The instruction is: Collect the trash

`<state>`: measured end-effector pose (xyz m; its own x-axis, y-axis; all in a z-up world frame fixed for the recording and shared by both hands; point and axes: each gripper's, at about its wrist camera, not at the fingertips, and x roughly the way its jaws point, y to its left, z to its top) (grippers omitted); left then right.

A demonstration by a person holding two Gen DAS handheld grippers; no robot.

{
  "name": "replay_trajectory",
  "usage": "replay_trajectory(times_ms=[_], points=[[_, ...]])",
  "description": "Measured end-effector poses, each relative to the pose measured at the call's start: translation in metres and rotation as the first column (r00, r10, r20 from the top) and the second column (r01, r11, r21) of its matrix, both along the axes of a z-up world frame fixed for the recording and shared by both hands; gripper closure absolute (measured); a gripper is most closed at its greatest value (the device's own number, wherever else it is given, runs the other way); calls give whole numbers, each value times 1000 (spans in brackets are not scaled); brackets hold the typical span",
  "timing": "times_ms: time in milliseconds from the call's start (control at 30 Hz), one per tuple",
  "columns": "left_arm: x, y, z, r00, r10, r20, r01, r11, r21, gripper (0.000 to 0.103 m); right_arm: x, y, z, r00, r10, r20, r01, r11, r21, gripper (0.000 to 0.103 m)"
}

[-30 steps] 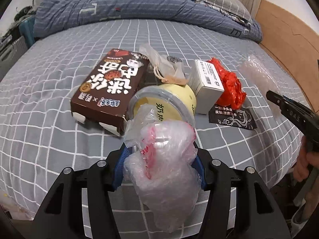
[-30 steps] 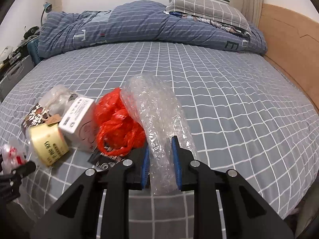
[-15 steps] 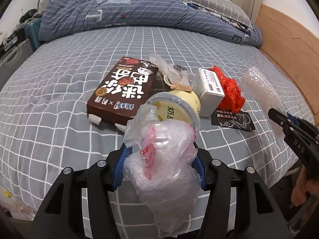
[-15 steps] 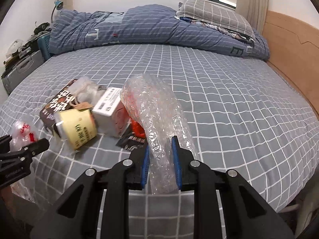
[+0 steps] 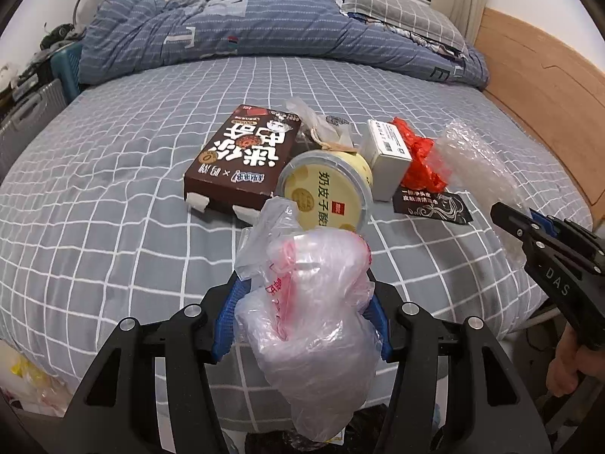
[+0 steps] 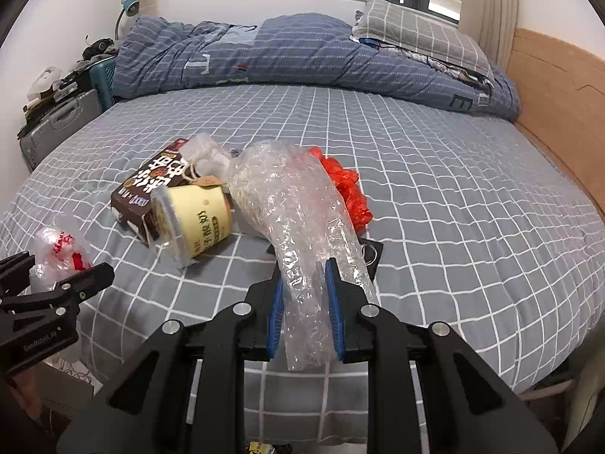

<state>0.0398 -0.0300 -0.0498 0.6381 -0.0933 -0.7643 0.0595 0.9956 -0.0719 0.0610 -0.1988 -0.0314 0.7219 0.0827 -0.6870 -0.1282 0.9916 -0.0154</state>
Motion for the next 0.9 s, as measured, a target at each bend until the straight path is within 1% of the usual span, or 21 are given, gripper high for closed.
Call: replay_trajectory(times_ms=[200, 333, 400, 600, 733, 900], points=[[-22, 0, 4, 1000, 6, 11, -6, 1000, -10, 48, -14, 3, 1, 1000, 3, -5, -3, 1000, 2, 83], [-35, 1, 6, 999, 26, 23, -26, 999, -19, 48, -23, 4, -1, 1000, -4, -9, 4, 1000, -24, 83], [-42, 1, 6, 999, 36, 26, -36, 999, -23, 48, -27, 4, -3, 1000, -3, -18, 3, 1000, -15, 83], [-58, 1, 6, 999, 49, 24, -49, 999, -21, 48, -44, 8, -4, 1000, 7, -23, -7, 1000, -6, 83], [-71, 2, 5, 998, 66, 16, -65, 997, -33, 48, -53, 11, -3, 1000, 8, -22, -8, 1000, -11, 83], [-85, -3, 5, 998, 63, 9, -62, 997, -41, 48, -66, 14, -3, 999, 16, -29, -16, 1000, -4, 83]])
